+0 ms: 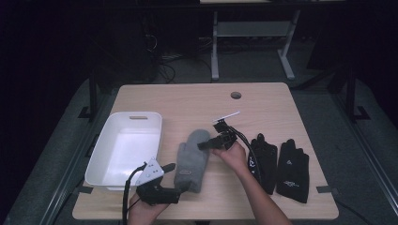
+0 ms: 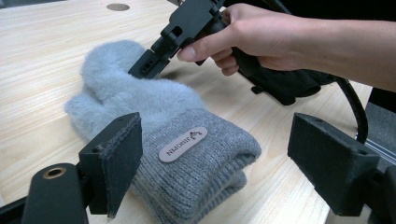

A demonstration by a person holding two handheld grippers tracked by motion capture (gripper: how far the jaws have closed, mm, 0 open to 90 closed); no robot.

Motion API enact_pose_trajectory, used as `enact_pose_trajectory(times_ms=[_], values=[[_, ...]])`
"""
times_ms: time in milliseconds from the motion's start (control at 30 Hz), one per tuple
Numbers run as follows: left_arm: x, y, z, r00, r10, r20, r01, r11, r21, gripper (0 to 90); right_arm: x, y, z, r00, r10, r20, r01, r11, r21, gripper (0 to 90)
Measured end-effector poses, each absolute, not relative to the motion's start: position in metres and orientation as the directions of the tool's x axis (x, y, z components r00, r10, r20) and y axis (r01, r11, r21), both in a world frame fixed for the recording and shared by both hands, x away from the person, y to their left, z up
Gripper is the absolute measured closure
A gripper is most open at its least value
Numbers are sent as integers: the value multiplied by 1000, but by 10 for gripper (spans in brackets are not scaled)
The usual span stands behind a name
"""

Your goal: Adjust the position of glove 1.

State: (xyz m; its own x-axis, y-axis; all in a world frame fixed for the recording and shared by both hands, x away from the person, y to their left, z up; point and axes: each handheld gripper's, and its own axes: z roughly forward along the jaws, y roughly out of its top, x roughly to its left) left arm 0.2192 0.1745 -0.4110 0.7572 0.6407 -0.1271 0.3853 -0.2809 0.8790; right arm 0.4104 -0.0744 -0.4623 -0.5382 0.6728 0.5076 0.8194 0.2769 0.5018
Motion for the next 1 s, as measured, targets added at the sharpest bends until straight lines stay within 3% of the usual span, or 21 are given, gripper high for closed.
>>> enact_pose_trajectory(times_ms=[333,367,500,1000], values=[[219,173,-412,758,640,-127,387,-284,877,177,411,-78,-470,-508,620,598,846,232,479,529],[220,173,-413,756,643,-121,386,-288,877,177,410,-79,-469,-515,615,597,842,234,486,613],[221,173,-414,755,643,-125,390,-288,875,177,409,-78,-466,-534,612,583,828,242,505,708],[225,169,-415,745,653,-140,410,-281,868,179,393,-98,-454,-577,590,565,783,202,589,774]])
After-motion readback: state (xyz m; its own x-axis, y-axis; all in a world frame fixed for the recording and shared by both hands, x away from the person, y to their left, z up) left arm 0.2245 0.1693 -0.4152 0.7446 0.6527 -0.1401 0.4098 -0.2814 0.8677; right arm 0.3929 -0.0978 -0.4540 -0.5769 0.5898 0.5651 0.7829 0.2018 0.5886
